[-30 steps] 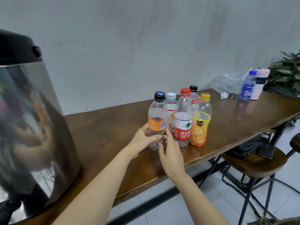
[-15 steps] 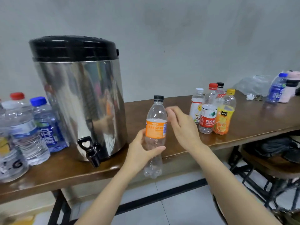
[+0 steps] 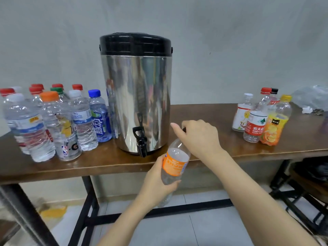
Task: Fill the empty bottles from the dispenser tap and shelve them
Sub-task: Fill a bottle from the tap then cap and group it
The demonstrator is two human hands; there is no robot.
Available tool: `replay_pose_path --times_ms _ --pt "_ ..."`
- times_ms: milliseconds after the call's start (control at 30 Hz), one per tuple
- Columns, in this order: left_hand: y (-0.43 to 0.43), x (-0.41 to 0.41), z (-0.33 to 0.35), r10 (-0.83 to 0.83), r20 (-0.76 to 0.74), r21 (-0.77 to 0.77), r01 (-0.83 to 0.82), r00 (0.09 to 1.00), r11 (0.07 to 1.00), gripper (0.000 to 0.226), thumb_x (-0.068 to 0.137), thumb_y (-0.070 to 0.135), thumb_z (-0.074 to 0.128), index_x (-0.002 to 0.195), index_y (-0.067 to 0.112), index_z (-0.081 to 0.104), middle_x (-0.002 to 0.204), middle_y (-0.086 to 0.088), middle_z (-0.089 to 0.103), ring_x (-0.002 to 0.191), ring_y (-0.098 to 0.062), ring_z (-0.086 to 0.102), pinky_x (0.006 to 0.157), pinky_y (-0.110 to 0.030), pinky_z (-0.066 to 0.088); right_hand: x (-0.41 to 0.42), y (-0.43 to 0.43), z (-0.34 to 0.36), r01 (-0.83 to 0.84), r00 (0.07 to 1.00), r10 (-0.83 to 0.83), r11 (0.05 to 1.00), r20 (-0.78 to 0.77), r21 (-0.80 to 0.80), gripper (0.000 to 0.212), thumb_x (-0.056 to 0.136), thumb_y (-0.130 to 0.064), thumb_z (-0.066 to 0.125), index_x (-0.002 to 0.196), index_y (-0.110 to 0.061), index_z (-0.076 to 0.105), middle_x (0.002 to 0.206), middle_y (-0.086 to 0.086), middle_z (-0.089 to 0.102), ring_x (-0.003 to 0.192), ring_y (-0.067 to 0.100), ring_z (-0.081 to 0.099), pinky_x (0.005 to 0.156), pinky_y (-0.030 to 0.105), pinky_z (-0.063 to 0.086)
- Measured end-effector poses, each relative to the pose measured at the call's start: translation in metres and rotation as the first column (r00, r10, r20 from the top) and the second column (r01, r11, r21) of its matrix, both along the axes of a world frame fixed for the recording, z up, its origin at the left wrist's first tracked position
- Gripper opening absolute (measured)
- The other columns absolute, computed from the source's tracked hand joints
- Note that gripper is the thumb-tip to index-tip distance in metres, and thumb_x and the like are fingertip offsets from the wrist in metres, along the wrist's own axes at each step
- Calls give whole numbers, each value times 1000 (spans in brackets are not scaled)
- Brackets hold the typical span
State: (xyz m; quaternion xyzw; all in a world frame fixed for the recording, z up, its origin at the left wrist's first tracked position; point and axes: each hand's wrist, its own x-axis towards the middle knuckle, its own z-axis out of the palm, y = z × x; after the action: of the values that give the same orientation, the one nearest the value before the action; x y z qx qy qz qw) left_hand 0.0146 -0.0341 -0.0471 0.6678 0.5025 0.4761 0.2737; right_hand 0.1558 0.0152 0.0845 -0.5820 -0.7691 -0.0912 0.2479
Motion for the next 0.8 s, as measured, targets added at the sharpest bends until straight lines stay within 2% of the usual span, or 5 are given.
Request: replay_pose_path --times_ms 300,533,633,733,800 --pt "-9 -1 -5 227 -51 13 -227 973 974 82 53 67 73 129 48 47 110 20 64 107 -3 55 84 -22 49 -9 -11 -13 -35 991 35 999 130 4 60 93 -70 32 63 -19 38 62 -3 40 66 27 45 54 31 29" --pt "-10 -16 -13 137 103 -76 -129 985 989 70 56 47 86 118 50 54 105 28 67 97 1 66 82 -21 54 -4 -5 -22 -591 805 557 782 -205 -196 18 99 -34 55 89 -21 63 84 -8 56 78 5 51 71 20 40" --pt "-12 -21 -17 154 108 -90 -145 982 985 67 57 46 88 113 51 53 103 30 66 95 2 65 81 -17 53 -5 -1 -26 -606 792 541 753 -282 -257 24 93 -38 62 112 -26 66 102 -11 61 87 -1 55 76 15 41" --pt "-12 -25 -20 161 100 -89 -153 982 984 66 61 35 93 112 51 54 101 33 65 94 5 63 77 -11 50 -8 0 -26 -479 872 408 826 -269 -298 38 82 -57 66 97 -21 64 89 -1 62 74 10 55 67 32 48" --pt "-11 -26 -21 161 102 -87 -153 982 984 63 61 35 93 110 49 55 100 29 67 93 3 63 76 -13 50 -10 1 -25 -495 866 432 812 -252 -310 28 87 -44 69 98 -18 67 84 -2 59 70 8 50 66 32 46"
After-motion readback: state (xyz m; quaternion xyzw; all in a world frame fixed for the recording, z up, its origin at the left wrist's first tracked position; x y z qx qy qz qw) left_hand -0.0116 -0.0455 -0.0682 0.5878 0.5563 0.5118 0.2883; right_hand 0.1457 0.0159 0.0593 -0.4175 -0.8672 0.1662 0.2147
